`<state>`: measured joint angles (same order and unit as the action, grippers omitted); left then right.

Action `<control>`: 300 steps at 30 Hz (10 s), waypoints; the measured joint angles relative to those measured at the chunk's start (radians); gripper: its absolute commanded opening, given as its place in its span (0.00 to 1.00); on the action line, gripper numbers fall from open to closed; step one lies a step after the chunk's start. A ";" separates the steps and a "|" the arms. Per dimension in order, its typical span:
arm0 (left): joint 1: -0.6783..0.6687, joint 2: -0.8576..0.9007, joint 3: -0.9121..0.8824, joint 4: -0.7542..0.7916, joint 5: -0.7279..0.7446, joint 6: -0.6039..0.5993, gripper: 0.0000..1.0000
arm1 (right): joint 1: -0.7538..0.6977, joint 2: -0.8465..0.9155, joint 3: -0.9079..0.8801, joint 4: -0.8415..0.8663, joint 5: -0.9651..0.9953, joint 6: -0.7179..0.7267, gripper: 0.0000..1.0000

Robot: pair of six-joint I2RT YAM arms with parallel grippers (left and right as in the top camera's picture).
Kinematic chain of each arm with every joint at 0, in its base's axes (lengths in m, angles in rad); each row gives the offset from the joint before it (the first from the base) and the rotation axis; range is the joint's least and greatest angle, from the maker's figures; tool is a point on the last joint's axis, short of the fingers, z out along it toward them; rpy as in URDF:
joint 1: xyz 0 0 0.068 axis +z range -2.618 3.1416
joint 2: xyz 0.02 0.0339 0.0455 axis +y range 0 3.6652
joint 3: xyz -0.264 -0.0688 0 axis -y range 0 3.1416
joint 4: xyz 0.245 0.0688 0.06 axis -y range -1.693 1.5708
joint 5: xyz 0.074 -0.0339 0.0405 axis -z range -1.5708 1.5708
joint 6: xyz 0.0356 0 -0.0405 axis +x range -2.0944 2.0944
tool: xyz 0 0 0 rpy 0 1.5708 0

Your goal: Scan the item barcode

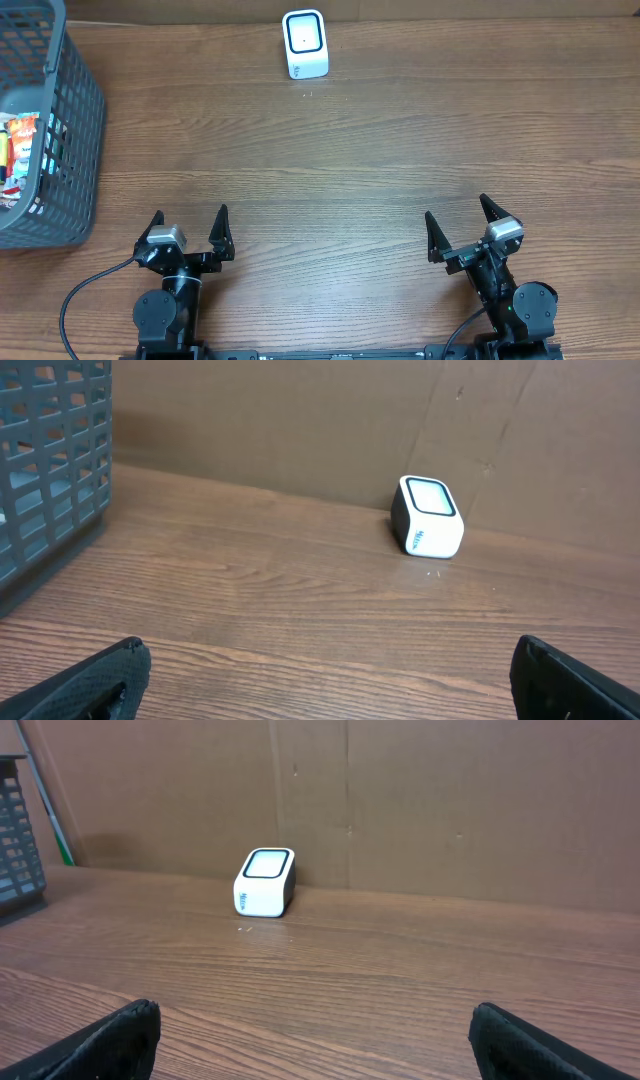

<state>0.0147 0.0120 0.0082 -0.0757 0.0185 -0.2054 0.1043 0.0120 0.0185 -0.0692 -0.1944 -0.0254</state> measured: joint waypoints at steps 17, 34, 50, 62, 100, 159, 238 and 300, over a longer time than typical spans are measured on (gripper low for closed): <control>0.000 0.000 0.000 0.000 0.000 0.000 1.00 | 0.000 0.000 0.000 0.000 0.000 0.000 1.00; 0.000 0.000 0.000 0.000 0.000 0.000 1.00 | 0.000 0.000 0.000 0.000 0.000 0.000 1.00; 0.000 0.000 0.000 0.000 0.000 0.000 1.00 | 0.000 0.000 0.000 0.000 0.000 0.000 1.00; 0.000 0.000 0.000 0.000 0.000 0.000 1.00 | 0.000 0.000 0.000 0.000 0.000 0.000 1.00; 0.000 0.337 1.163 -0.184 0.019 0.425 1.00 | 0.000 0.000 0.000 0.000 0.000 0.000 1.00; 0.716 2.029 2.278 -1.221 0.139 0.504 0.99 | 0.000 0.000 0.000 0.000 0.000 0.000 1.00; 0.223 1.610 2.434 -1.433 0.194 0.025 0.24 | 0.000 0.000 0.000 0.000 0.000 0.000 1.00; -0.853 2.493 2.413 -1.212 -0.054 -0.578 0.40 | 0.000 0.000 0.000 0.000 0.000 0.000 1.00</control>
<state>-0.8383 2.5046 2.4214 -1.2873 -0.0353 -0.7837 0.1043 0.0120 0.0185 -0.0692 -0.1940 -0.0257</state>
